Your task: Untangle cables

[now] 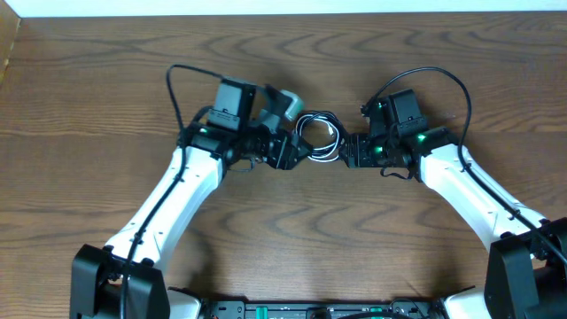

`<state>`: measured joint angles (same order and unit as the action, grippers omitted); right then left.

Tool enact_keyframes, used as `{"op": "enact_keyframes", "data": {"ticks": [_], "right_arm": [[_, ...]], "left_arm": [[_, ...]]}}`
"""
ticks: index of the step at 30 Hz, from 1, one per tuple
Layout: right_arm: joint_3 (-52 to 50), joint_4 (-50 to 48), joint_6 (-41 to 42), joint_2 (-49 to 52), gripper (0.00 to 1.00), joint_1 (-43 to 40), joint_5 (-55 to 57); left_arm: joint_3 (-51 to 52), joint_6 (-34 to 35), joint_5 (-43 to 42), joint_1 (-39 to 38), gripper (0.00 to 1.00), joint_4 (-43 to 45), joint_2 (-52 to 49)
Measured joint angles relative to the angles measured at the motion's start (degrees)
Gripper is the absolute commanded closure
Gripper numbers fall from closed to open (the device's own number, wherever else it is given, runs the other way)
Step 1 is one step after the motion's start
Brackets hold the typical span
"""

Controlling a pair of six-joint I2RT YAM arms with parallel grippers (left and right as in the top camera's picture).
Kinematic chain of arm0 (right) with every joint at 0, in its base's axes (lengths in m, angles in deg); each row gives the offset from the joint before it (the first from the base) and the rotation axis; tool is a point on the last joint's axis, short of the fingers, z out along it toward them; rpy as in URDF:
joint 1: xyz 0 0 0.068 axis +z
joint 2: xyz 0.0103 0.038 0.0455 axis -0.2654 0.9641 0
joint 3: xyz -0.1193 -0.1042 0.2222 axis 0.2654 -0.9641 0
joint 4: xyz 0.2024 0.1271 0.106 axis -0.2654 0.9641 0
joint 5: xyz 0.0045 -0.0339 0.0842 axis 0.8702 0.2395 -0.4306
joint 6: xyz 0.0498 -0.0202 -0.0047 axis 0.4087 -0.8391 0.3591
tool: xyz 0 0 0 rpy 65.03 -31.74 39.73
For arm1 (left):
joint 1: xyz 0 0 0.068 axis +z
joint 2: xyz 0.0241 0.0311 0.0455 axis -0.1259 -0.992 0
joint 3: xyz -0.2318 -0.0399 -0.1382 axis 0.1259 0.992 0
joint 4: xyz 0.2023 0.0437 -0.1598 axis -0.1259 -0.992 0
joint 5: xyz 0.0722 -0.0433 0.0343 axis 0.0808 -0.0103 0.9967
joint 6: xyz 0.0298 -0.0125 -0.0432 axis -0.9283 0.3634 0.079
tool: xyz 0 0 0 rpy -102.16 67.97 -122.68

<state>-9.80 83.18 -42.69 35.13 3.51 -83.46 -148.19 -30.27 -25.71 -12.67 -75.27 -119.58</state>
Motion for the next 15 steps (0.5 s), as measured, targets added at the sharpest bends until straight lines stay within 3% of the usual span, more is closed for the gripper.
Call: {"op": "enact_keyframes", "data": {"ticks": [4,7,9,15], "right_arm": [[0.0,1.3,0.0,0.0,0.33,-1.6,0.1],[0.0,1.8,0.0,0.0,0.32,-3.3,0.2],[0.0,1.8,-0.1,0.0,0.31,-4.8,0.1],[-0.1,2.3,-0.4,0.0,0.28,-8.0,-0.5]], "left_arm": [[0.0,-7.0,0.8,-0.9,0.36,0.4,-1.0],[0.0,-11.1,1.0,-1.0,0.29,1.4,-3.9],[0.0,-12.8,1.2,-1.0,0.23,3.4,-6.5],[0.0,-15.1,1.2,-1.7,0.19,14.2,-14.4]]}}
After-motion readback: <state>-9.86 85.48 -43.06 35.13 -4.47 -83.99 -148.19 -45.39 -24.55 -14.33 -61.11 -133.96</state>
